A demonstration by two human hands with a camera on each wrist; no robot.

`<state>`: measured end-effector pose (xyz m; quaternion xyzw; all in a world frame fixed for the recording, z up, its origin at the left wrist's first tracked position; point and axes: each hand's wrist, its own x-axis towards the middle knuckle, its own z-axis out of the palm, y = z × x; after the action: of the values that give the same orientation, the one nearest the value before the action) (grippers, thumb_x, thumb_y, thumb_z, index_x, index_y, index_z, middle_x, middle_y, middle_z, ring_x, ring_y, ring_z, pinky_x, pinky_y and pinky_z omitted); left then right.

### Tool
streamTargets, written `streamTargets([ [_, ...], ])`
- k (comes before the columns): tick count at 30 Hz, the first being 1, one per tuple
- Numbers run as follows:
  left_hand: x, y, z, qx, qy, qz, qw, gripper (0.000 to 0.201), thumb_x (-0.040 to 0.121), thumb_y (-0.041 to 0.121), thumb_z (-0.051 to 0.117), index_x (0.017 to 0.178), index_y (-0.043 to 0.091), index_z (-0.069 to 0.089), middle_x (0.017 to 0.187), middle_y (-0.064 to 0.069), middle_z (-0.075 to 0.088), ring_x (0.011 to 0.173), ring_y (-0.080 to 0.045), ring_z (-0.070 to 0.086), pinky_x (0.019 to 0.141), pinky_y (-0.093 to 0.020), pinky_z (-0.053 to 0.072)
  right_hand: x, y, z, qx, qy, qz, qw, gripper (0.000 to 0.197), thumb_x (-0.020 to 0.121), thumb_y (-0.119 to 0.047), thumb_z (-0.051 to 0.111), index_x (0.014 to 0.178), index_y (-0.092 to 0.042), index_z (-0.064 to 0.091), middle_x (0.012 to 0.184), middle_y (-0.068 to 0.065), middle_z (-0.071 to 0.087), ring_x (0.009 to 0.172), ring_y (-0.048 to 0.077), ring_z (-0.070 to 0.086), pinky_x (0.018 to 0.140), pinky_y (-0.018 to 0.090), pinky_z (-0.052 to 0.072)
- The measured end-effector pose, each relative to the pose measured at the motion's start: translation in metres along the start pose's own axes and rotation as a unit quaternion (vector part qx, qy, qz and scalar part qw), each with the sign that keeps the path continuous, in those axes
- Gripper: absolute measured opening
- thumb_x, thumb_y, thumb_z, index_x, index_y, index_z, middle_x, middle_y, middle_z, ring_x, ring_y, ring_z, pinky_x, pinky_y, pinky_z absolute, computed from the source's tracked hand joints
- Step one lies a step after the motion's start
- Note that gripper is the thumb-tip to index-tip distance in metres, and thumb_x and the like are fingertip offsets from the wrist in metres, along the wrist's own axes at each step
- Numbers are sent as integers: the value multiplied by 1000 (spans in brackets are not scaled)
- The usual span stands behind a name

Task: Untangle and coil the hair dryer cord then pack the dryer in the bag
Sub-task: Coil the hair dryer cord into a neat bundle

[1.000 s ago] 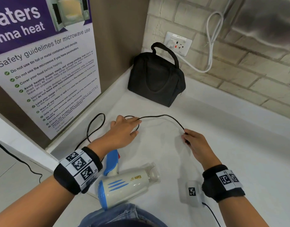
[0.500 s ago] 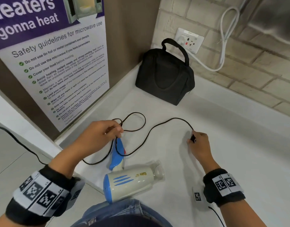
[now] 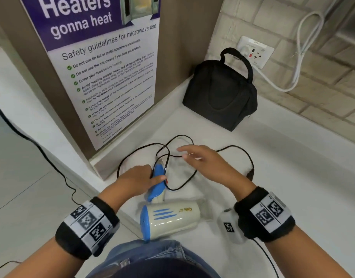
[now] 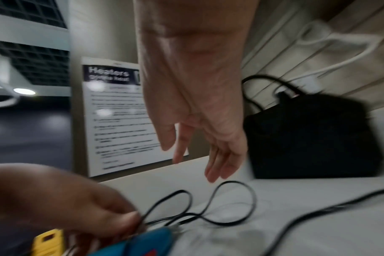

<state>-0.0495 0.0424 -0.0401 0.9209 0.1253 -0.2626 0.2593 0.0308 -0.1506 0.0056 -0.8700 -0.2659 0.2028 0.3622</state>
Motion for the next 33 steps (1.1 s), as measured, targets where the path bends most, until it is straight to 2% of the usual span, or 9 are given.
streamTargets([
  [2, 3, 10, 4, -9, 35, 0, 999, 55, 89, 58, 43, 109, 7, 49, 106, -11, 61, 90, -22, 54, 69, -28, 36, 12, -12, 12, -23, -78, -28, 996, 28, 96, -31, 50, 122, -27, 60, 124, -5, 62, 109, 3, 55, 95, 17, 41],
  [4, 6, 19, 7, -27, 61, 0, 998, 54, 87, 54, 50, 113, 8, 42, 103, -11, 59, 91, -24, 57, 67, -29, 38, 23, -15, 22, -69, -133, -7, 989, 32, 95, -36, 49, 124, -26, 59, 124, -1, 63, 111, 11, 56, 97, 26, 43],
  [6, 6, 26, 9, -53, 80, -5, 995, 56, 84, 47, 61, 114, 8, 36, 93, -8, 56, 83, -23, 56, 64, -29, 39, 31, -15, 29, -98, -157, 26, 982, 36, 93, -39, 50, 125, -25, 59, 121, 4, 64, 111, 18, 58, 99, 35, 45],
  [8, 7, 31, 9, -79, 89, -9, 993, 60, 80, 40, 69, 114, 8, 31, 89, -8, 52, 77, -22, 53, 61, -30, 39, 32, -15, 29, -76, -147, 58, 985, 37, 92, -34, 55, 127, -22, 57, 124, 4, 62, 115, 17, 56, 100, 32, 44],
  [14, 12, 35, 8, -83, 63, -19, 994, 65, 76, 37, 74, 116, 3, 35, 109, -16, 57, 97, -30, 60, 65, -29, 42, 30, 0, 8, 173, 23, 125, 977, 37, 82, -16, 71, 117, -10, 65, 115, 10, 67, 107, 19, 62, 94, 25, 48],
  [17, 10, 34, 10, -56, 65, -15, 996, 60, 80, 35, 70, 120, 4, 38, 116, -15, 56, 101, -28, 59, 70, -28, 43, 31, 13, -8, 253, 153, 138, 945, 30, 77, -7, 74, 107, -7, 70, 106, 15, 69, 94, 17, 64, 78, 13, 52],
  [20, 5, 35, 13, -80, 92, 7, 992, 52, 83, 28, 66, 120, 7, 37, 110, -13, 58, 91, -25, 58, 68, -29, 44, 30, 23, -24, 284, 236, 141, 919, 24, 79, -4, 71, 103, -5, 71, 90, 8, 68, 81, 11, 62, 66, 10, 50],
  [28, 0, 36, 7, -252, 77, 1, 965, 50, 81, 23, 66, 109, 17, 26, 93, -14, 59, 75, -22, 57, 58, -26, 44, 29, 49, -51, 364, 375, 172, 835, 23, 87, 2, 60, 110, -1, 62, 87, 7, 60, 81, 18, 63, 67, 14, 56],
  [33, -5, 35, -9, -432, 42, 40, 900, 37, 84, 7, 58, 117, 15, 44, 85, -12, 62, 67, -23, 63, 70, -35, 55, 32, 65, -47, 346, 365, 215, 837, 31, 87, 3, 60, 118, 0, 59, 89, 6, 60, 81, 18, 65, 90, 28, 53],
])
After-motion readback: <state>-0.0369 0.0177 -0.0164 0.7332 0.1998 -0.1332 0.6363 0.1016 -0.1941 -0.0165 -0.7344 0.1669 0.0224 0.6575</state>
